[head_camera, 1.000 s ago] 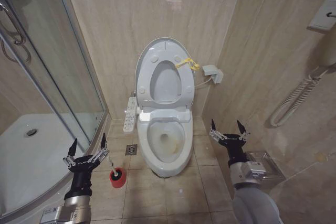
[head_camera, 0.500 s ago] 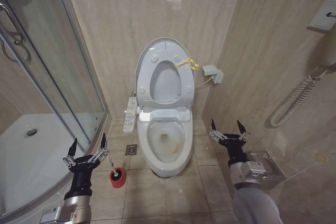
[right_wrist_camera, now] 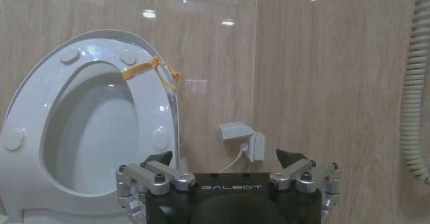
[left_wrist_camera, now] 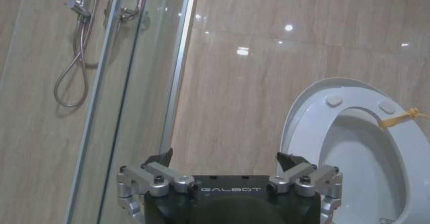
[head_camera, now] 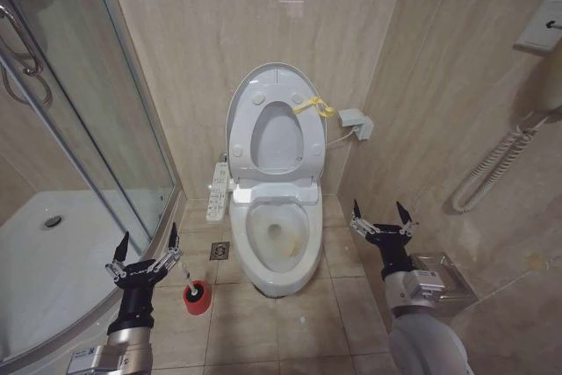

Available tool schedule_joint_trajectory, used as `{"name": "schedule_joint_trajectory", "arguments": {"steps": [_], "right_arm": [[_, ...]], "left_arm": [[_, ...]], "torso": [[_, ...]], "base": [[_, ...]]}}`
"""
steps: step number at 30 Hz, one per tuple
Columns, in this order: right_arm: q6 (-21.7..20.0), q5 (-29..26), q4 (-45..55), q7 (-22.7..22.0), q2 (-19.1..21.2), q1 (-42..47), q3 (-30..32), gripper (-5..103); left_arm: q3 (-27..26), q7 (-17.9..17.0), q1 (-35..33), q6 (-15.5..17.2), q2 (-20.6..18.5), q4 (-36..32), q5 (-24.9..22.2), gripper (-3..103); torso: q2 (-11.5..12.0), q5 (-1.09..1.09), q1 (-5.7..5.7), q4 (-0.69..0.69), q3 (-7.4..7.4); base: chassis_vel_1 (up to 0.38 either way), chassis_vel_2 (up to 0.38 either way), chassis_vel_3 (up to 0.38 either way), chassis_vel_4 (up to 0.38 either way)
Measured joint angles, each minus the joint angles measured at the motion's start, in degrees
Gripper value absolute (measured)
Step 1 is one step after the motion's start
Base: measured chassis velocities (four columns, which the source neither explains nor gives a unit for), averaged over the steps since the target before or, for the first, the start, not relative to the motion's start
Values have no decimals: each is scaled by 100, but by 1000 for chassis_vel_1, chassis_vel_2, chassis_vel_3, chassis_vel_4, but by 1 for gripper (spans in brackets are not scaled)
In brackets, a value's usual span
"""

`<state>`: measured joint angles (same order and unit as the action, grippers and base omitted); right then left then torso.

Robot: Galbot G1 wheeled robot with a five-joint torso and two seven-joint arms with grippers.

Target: Open the toilet lid, clean the toilet bowl with a toilet brush, close the toilet lid, and flush.

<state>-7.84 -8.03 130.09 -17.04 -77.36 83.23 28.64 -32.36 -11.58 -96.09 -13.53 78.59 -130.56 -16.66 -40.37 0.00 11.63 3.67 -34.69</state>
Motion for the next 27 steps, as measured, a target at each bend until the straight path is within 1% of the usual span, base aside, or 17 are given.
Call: {"name": "schedule_joint_trajectory", "arguments": {"steps": [27], "right_arm": [[0, 0, 0, 0, 0, 0, 0, 100]], "left_arm": [[0, 0, 0, 0, 0, 0, 0, 100]], "torso": [[0, 0, 0, 0, 0]], "base": [[0, 0, 0, 0]]}}
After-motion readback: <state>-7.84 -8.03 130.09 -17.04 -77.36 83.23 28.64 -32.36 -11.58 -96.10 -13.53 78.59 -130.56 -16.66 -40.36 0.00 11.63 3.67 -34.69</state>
